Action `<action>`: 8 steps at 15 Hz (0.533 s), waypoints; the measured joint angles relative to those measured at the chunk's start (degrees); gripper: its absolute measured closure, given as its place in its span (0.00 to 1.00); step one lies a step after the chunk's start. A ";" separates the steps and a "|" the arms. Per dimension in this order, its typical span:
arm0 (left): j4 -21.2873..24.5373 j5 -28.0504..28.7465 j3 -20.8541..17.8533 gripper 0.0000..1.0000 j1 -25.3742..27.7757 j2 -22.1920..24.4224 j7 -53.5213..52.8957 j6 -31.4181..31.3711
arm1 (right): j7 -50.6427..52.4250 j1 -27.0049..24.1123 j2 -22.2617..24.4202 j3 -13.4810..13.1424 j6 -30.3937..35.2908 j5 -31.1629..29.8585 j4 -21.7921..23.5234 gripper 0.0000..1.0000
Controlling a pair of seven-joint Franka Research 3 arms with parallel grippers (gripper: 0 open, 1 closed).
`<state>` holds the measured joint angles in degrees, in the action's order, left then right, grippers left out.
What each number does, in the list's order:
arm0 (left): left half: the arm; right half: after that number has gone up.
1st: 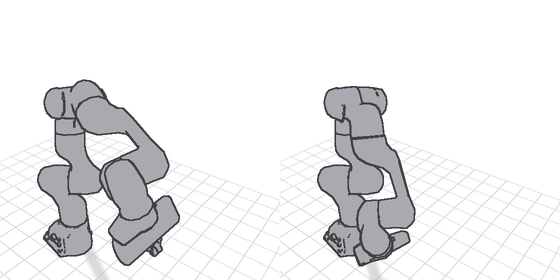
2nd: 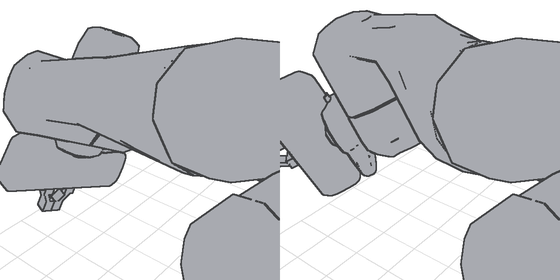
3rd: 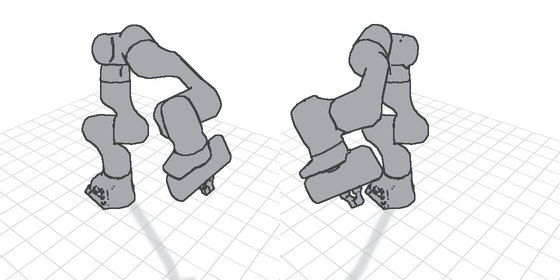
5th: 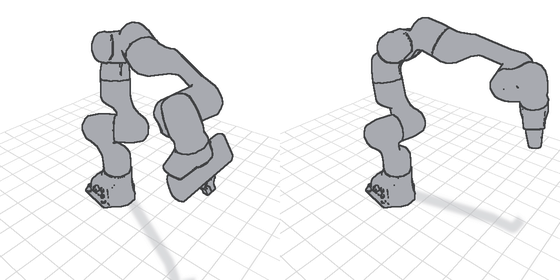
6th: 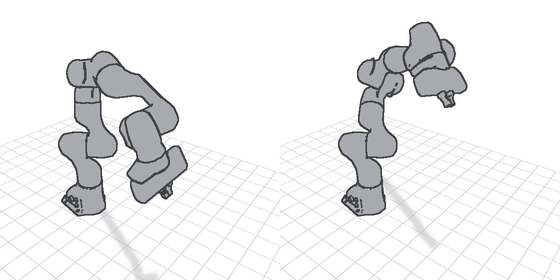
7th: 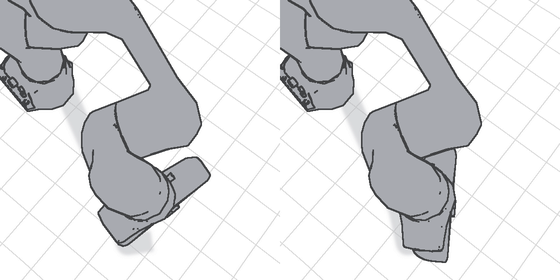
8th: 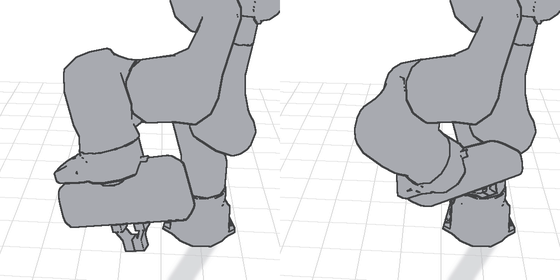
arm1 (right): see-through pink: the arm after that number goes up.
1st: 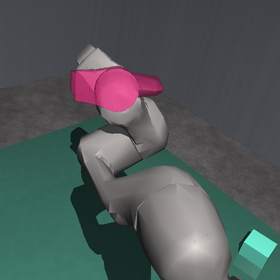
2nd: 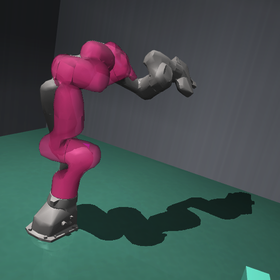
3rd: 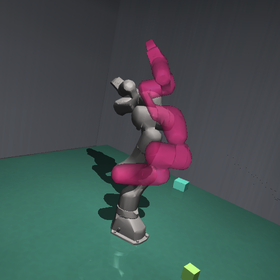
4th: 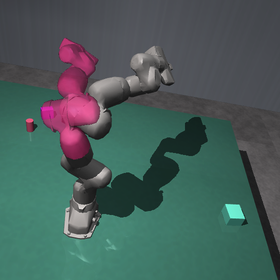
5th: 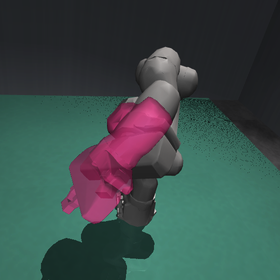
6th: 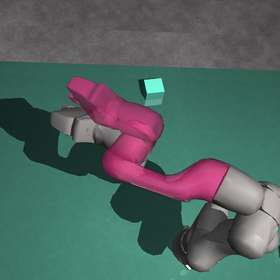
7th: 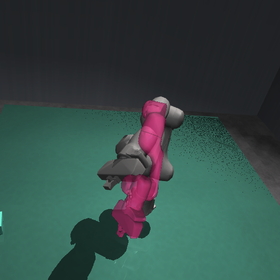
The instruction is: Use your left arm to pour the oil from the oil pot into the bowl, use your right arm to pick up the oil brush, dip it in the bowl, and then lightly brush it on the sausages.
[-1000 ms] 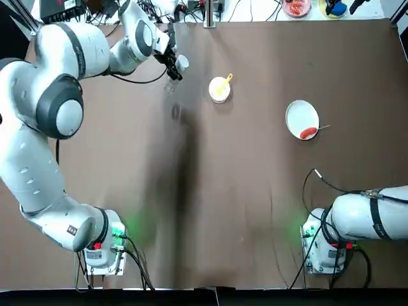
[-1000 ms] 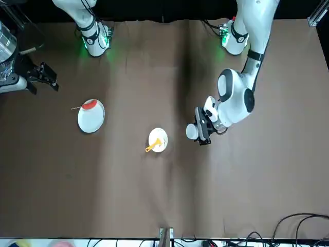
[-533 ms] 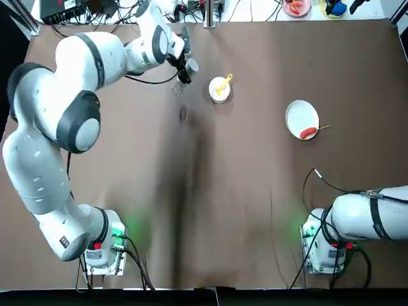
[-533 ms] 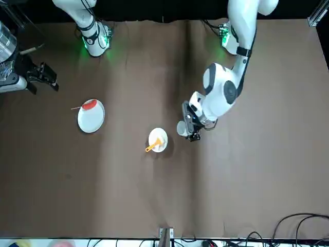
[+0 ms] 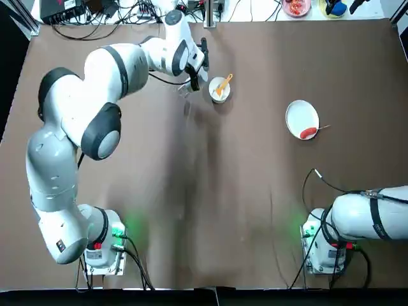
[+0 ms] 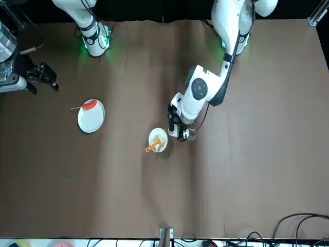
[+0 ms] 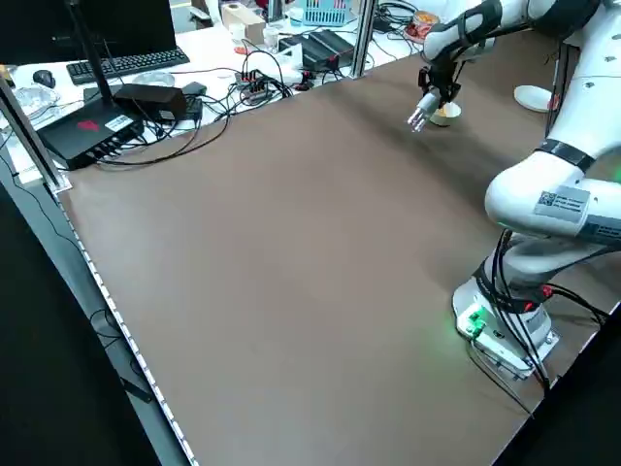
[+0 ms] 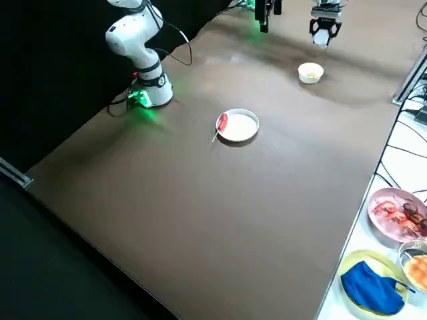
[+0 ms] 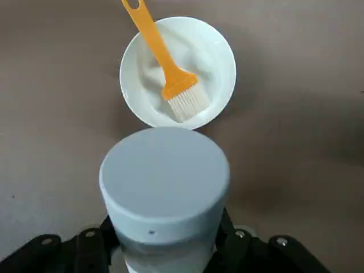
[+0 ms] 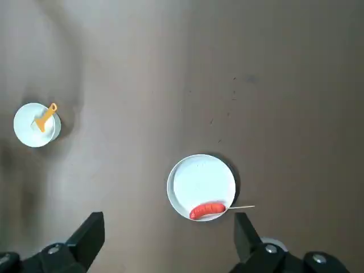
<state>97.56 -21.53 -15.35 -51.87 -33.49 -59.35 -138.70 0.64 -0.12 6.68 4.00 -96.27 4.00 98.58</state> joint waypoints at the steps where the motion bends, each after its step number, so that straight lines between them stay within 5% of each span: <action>1: -1.01 1.36 0.00 0.35 -0.31 -0.59 1.65 0.87 | 0.00 0.00 0.00 0.00 0.02 0.00 0.00 0.00; 8: -7.20 5.88 -0.05 0.35 -1.21 -5.13 5.88 5.03 | 0.00 0.00 0.00 0.00 0.03 0.00 0.00 0.00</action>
<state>90.37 -15.65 -15.39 -53.08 -38.62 -53.47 -133.67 0.64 -0.12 6.68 4.00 -96.24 4.00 98.58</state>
